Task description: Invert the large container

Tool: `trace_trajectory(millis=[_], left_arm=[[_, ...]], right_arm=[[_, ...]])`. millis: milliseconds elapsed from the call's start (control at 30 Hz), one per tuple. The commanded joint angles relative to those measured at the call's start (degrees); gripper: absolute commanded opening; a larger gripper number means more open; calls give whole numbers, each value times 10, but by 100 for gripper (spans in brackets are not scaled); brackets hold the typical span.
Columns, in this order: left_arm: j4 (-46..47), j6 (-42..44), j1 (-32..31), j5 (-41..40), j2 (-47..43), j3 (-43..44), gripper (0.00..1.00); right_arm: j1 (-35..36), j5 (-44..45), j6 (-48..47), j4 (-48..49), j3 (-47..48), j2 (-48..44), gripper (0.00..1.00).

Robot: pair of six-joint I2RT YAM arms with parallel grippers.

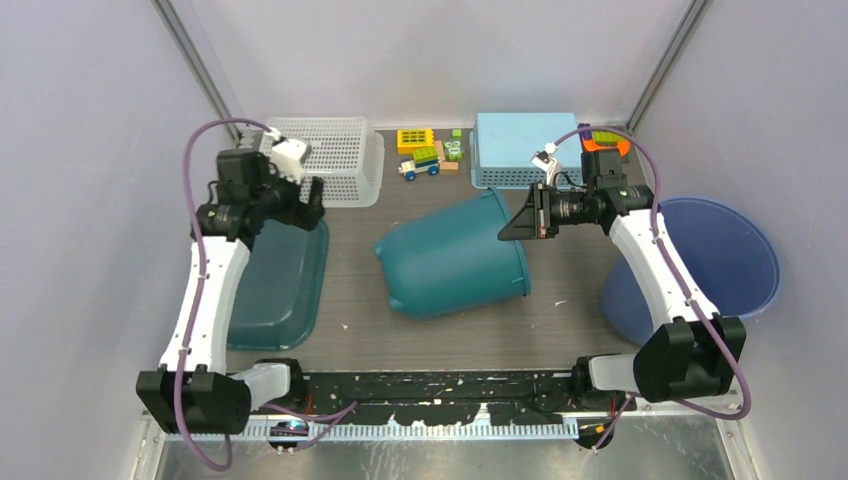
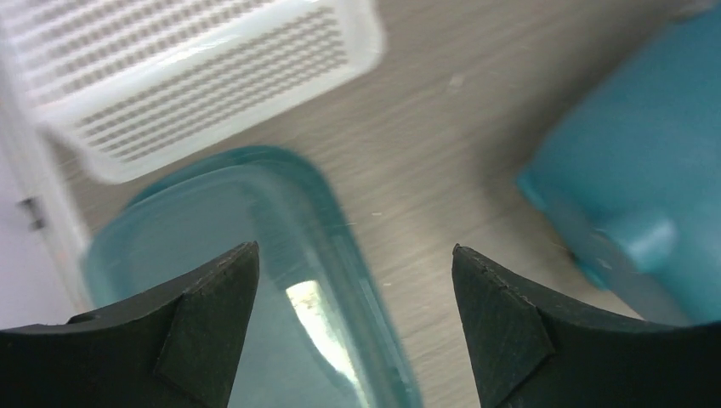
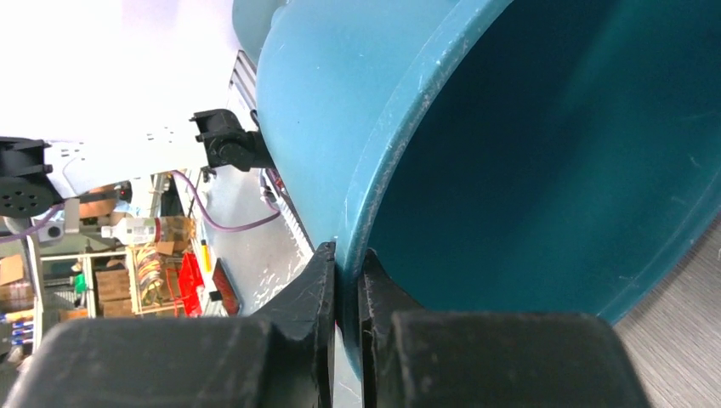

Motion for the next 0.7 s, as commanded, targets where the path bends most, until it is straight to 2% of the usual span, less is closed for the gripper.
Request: trace_trajectory(millis=[0,133,300,433,667], left_arm=[[36,-19,-81,65,27,-26,85],[84,-11,-123,65,66,-48,85],[105,-11,-139,103,114,-57,85],[121,-4,-157,132,122,-77,84],[136,-3,-194,136,133,-102,83]], right_arm=[[-2,70,-7,25,-1,-27,14],[-2,91,-21,14,4,-24,17],[-2,111,-36,2,7,-23,21],[-2,120,-55,-13,13,-20,26],[-2,144,-57,-17,31,-25,35]])
